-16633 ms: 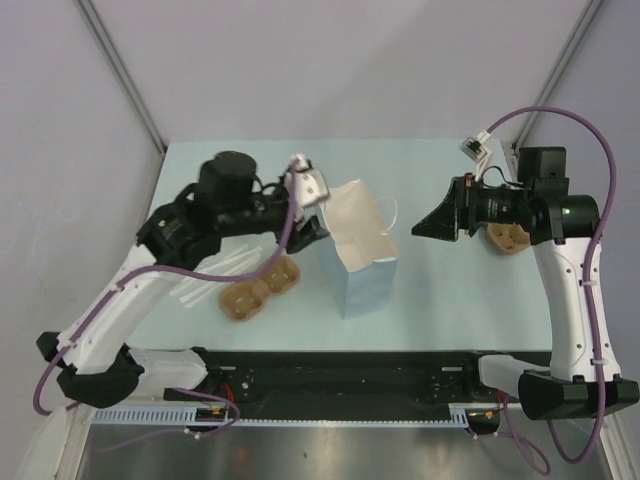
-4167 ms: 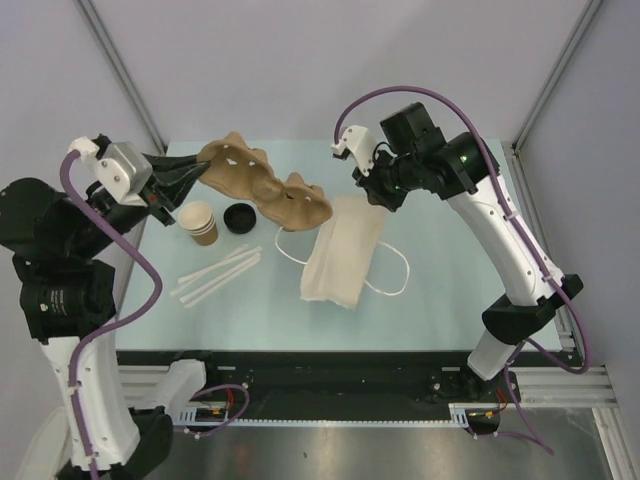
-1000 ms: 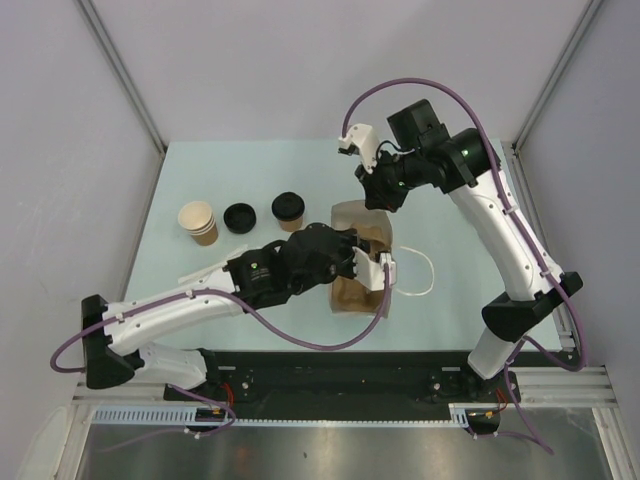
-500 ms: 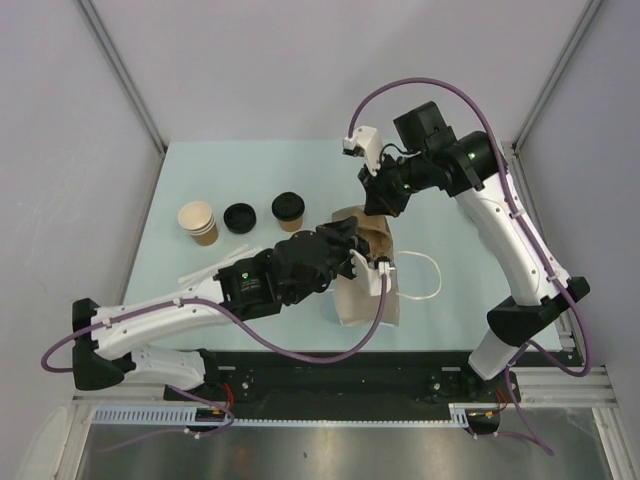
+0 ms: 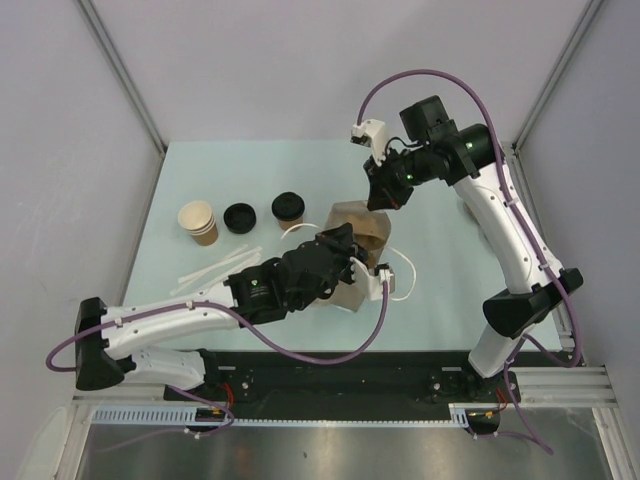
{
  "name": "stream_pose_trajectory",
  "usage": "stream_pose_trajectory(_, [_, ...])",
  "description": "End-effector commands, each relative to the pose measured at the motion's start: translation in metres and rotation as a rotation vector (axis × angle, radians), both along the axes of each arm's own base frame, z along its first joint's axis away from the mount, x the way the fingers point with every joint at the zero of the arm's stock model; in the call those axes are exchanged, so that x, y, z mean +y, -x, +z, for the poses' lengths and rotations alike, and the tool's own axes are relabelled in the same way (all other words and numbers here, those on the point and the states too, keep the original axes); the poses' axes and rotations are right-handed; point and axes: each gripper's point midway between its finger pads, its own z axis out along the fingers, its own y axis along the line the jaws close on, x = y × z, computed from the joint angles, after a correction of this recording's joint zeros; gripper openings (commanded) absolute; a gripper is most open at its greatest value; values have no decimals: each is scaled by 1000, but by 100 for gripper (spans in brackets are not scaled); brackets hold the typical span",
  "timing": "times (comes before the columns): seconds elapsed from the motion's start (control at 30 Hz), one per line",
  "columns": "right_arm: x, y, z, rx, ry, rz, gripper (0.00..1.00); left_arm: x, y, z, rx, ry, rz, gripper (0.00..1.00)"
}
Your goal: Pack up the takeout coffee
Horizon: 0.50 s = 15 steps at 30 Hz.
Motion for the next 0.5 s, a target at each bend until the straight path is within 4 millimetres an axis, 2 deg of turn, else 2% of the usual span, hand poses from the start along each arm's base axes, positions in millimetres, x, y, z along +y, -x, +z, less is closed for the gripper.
stream_pose_trajectory(0.0, [0, 17, -5, 87, 0, 25, 0, 3, -4, -6, 11, 49, 22, 0])
stream_pose_trajectory(0.13, [2, 17, -5, 85, -4, 36, 0, 4, -5, -12, 34, 68, 7, 0])
stream_pose_trajectory(0.47, [5, 17, -4, 79, -11, 68, 0, 6, -9, -40, 169, 45, -26, 0])
